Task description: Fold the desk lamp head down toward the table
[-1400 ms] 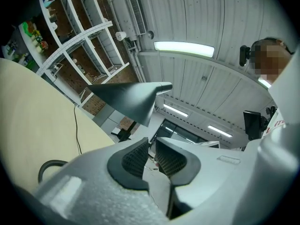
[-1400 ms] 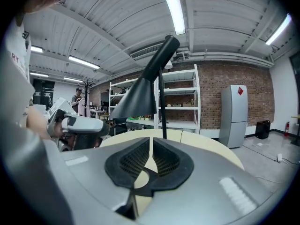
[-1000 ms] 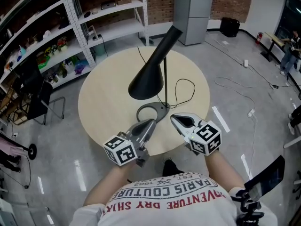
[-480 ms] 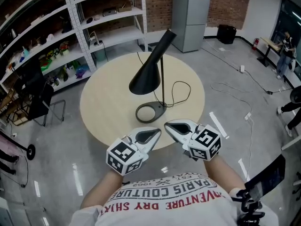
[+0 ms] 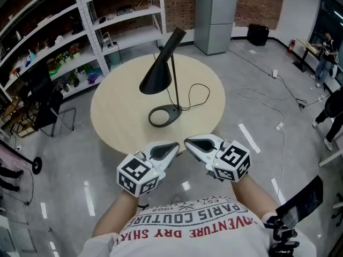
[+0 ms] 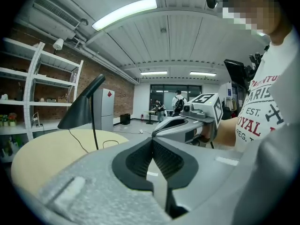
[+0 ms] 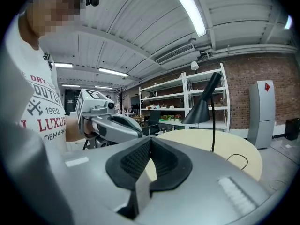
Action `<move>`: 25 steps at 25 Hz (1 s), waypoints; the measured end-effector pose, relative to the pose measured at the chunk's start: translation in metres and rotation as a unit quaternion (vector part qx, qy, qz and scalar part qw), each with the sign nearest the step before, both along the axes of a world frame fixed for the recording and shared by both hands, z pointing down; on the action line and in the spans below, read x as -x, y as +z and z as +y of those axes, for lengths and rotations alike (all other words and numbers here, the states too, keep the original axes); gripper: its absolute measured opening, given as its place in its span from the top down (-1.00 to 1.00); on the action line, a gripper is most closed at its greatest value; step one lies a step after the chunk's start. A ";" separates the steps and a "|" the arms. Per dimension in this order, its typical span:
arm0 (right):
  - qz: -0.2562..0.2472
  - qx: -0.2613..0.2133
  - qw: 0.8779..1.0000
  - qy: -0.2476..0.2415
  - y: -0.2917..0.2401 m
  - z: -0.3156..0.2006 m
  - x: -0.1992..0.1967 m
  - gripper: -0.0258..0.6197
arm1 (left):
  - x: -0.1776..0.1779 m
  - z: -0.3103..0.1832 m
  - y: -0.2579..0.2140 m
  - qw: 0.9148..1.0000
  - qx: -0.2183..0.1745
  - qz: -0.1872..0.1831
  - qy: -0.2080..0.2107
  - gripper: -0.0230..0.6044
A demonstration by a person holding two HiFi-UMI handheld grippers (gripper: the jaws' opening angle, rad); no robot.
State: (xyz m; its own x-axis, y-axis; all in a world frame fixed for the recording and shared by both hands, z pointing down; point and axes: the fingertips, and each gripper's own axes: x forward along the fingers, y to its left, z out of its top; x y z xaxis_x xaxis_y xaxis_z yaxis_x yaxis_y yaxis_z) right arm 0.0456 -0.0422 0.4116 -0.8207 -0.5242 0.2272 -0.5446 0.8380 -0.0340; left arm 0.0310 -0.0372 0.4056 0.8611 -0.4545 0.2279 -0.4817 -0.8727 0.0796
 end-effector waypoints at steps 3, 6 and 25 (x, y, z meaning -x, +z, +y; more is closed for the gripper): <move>-0.008 0.000 1.000 -0.004 -0.005 0.023 -0.002 0.92 | -0.003 0.025 -0.004 1.000 -0.001 -0.004 -0.002 0.93; -0.019 0.004 1.000 -0.007 -0.014 0.032 -0.002 0.92 | -0.001 0.034 -0.013 1.000 -0.002 -0.003 -0.009 0.93; -0.019 -0.023 0.999 -0.012 -0.022 0.092 -0.005 0.92 | 0.000 0.088 -0.024 0.999 -0.025 0.006 -0.029 0.93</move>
State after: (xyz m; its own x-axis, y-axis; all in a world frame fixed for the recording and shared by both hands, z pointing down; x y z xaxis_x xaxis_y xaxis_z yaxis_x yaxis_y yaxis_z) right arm 0.0508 0.0494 0.3900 -0.8404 -0.5139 0.1721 -0.5240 0.8516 -0.0160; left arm 0.0307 0.0508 0.3813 0.8353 -0.5148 0.1930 -0.5313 -0.8461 0.0421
